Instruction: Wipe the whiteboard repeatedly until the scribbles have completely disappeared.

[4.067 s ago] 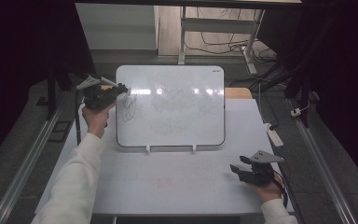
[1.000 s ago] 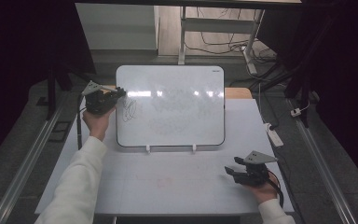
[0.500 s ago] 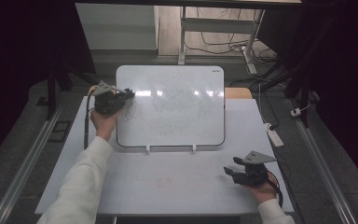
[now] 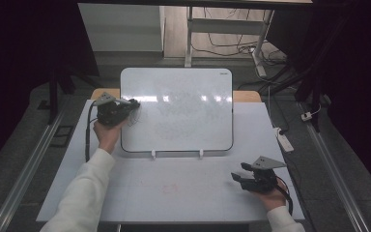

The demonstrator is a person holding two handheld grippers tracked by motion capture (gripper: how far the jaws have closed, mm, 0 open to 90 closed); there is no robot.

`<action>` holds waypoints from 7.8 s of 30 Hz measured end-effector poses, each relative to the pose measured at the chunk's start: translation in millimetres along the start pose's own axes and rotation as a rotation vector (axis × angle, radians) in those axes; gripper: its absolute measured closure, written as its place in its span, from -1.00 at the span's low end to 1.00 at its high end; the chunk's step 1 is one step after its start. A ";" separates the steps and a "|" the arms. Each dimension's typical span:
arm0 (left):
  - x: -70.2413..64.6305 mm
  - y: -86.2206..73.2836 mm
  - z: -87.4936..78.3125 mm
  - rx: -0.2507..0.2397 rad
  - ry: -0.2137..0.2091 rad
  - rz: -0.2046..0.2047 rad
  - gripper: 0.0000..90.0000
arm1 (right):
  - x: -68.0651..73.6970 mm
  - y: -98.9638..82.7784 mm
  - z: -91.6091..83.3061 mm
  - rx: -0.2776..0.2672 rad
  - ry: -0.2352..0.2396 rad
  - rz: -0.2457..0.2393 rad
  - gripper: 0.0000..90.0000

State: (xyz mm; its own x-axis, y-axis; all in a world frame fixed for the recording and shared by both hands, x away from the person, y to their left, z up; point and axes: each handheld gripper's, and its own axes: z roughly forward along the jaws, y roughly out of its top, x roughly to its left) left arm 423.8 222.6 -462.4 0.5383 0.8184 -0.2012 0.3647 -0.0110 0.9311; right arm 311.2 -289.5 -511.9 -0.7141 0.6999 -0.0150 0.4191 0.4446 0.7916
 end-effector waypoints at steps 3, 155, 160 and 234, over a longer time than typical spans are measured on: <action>-6.0 -2.4 3.4 0.008 -0.008 0.016 0.74 | 0.8 0.2 0.5 0.003 0.001 -0.002 -0.10; -30.9 -34.6 -11.1 0.136 -0.012 0.146 0.74 | 5.6 2.0 2.4 0.003 0.014 0.005 -0.10; 4.3 -26.2 -34.0 0.060 0.074 0.030 0.74 | 4.5 1.4 1.6 0.001 0.013 0.008 -0.10; -37.5 -33.8 -26.9 0.196 -0.093 0.058 0.74 | 9.0 6.0 -1.7 -0.047 -0.007 -0.008 -0.09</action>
State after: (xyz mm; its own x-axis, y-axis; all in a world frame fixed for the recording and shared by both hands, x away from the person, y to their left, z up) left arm 370.9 207.8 -478.2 0.6270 0.7569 -0.1844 0.4665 -0.1752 0.8670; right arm 306.3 -281.5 -506.3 -0.7132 0.7004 -0.0261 0.3862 0.4237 0.8193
